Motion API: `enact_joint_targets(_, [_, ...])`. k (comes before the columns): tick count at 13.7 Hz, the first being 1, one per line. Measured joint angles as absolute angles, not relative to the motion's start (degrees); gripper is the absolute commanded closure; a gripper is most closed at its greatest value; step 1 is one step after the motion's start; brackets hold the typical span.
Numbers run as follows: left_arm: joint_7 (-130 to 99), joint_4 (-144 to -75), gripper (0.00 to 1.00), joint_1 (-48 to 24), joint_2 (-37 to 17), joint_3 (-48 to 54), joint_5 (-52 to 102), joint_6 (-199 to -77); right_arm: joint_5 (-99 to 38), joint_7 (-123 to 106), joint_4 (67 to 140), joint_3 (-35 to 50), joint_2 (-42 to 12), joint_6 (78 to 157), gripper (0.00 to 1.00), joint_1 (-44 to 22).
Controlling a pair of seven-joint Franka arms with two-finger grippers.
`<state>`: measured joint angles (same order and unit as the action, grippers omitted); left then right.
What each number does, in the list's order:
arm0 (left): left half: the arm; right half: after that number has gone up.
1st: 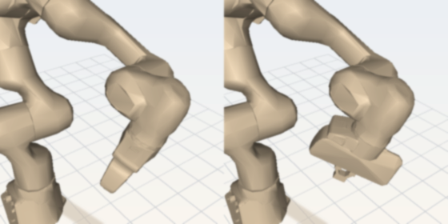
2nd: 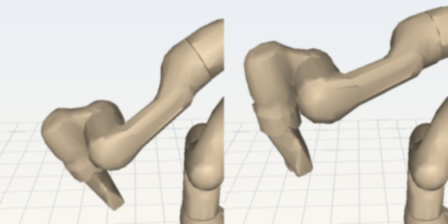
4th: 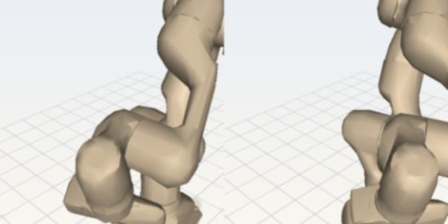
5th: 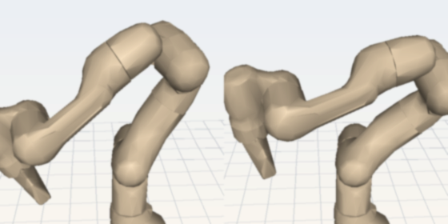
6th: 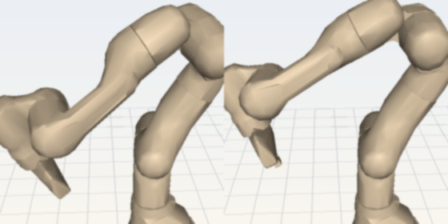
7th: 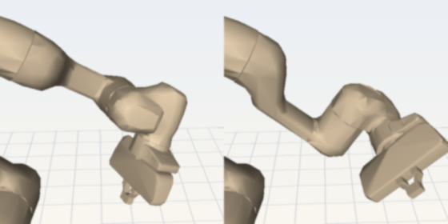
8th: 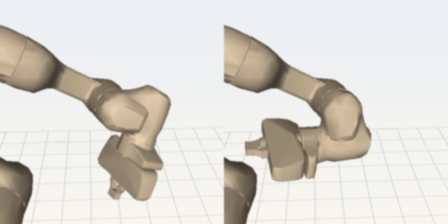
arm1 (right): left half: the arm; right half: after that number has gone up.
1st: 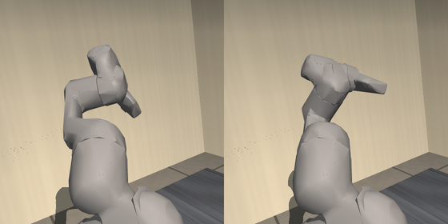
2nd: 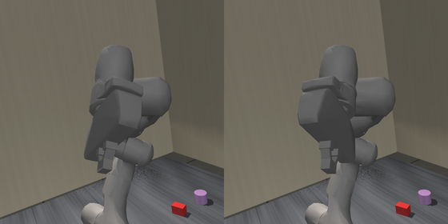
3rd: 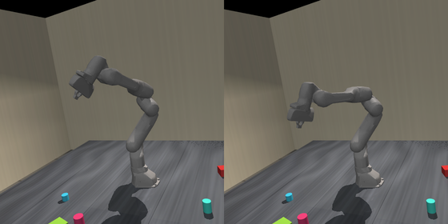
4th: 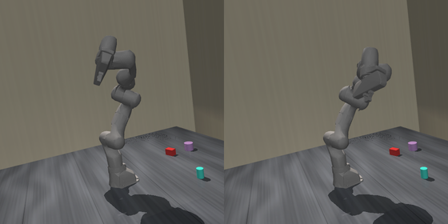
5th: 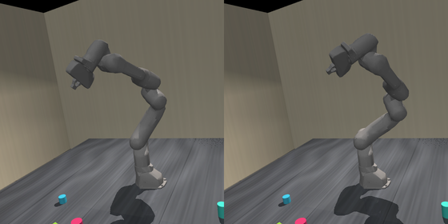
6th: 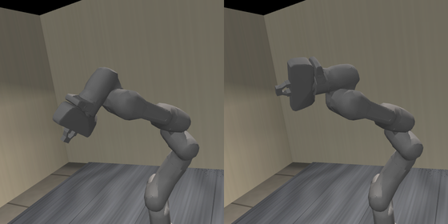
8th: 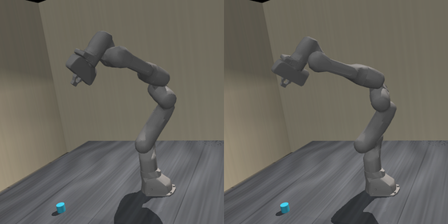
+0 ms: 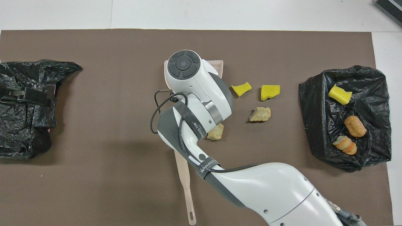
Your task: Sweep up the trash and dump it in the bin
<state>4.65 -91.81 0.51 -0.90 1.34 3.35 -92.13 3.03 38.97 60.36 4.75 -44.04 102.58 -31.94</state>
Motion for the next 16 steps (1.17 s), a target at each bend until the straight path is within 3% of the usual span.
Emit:
enact_joint_targets(14, [4.88, -91.43, 0.00, 0.19, -0.88, 3.00, 3.49, -92.18, -0.66, 32.13, 60.02, 6.90, -45.87, 103.61, 1.00, -30.77])
enact_joint_targets(16, [4.95, -91.42, 0.00, -1.16, -0.89, 3.38, 3.53, -92.91, -1.61, 32.13, 60.49, 6.90, -45.87, 104.79, 0.79, -30.92])
